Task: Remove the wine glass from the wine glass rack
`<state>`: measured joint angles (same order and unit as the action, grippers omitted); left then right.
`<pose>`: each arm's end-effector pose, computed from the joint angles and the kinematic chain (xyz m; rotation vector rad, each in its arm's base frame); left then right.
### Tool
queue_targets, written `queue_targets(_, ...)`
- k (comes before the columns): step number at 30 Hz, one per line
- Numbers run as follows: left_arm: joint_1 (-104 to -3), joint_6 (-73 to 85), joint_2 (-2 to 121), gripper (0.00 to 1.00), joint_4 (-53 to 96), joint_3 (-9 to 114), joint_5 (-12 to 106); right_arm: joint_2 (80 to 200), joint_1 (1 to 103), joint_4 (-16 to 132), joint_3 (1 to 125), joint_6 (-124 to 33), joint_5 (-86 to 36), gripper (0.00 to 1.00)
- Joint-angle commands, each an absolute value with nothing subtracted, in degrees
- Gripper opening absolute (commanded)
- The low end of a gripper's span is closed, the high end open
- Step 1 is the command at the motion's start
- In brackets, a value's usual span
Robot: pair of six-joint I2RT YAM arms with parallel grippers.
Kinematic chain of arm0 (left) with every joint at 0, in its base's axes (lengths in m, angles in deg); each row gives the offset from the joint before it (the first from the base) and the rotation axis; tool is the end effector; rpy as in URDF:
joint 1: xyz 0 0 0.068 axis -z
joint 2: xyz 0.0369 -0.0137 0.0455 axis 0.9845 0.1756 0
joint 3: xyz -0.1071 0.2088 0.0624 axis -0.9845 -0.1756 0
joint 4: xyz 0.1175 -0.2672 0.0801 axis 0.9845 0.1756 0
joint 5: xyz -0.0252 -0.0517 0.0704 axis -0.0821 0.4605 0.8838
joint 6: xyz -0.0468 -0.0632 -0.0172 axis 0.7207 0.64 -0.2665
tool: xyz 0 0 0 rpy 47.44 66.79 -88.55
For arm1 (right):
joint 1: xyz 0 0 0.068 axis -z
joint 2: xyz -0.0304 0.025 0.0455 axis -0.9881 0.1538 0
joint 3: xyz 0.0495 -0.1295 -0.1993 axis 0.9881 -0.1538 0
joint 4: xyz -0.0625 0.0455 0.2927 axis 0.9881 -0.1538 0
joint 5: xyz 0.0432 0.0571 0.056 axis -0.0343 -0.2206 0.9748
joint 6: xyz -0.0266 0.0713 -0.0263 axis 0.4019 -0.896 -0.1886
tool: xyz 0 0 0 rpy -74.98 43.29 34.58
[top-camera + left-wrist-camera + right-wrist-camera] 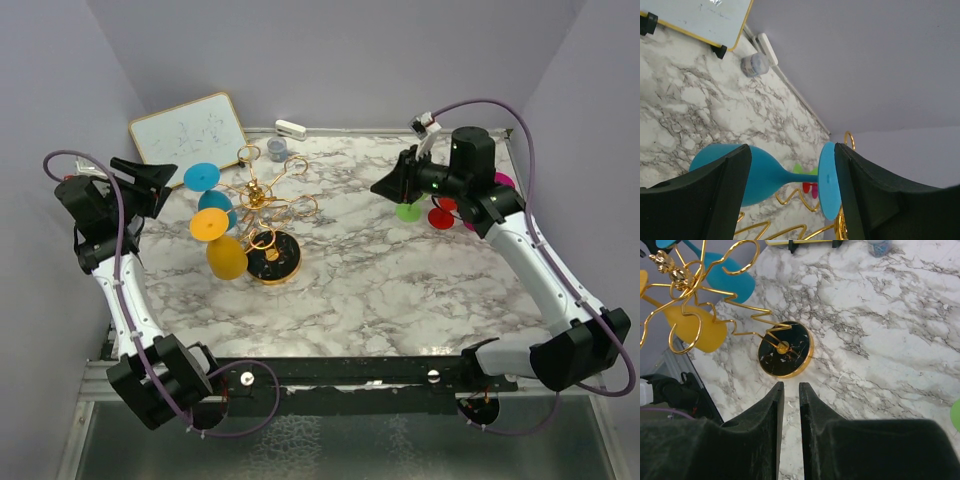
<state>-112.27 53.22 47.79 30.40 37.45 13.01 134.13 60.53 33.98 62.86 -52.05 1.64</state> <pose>0.3048 0.1380 0.3216 -0.8850 1.6191 -0.9889 0.3320 0.1664 0.3448 -0.5234 1.9820 0.9661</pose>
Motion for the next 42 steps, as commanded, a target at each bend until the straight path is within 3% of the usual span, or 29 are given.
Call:
queue_targets(1,-109.95,50.19,48.65,0.67,30.15,38.75,9.66,131.28,60.02,38.22,61.52,-53.05,4.5,0.19)
queue_targets(20,-104.8,47.27,51.02,0.44,29.94,41.27,6.63,131.04,59.79,38.35,59.8,-53.04,3.72,0.18)
queue_targets(25,-104.76,46.49,50.56,0.43,30.97,42.48,7.04,131.21,59.77,38.17,60.17,-53.18,3.66,0.18)
queue_targets(30,-104.67,46.67,50.29,0.29,31.04,43.24,6.83,131.54,59.74,38.0,60.72,-53.46,3.61,0.17)
queue_targets(34,-104.67,46.84,50.13,0.12,31.06,43.28,6.65,131.54,59.71,37.87,60.84,-53.55,3.38,0.17)
queue_targets(42,-104.67,47.16,49.73,0.06,31.18,43.24,6.82,131.58,59.76,38.32,60.41,-54.12,3.09,0.17)
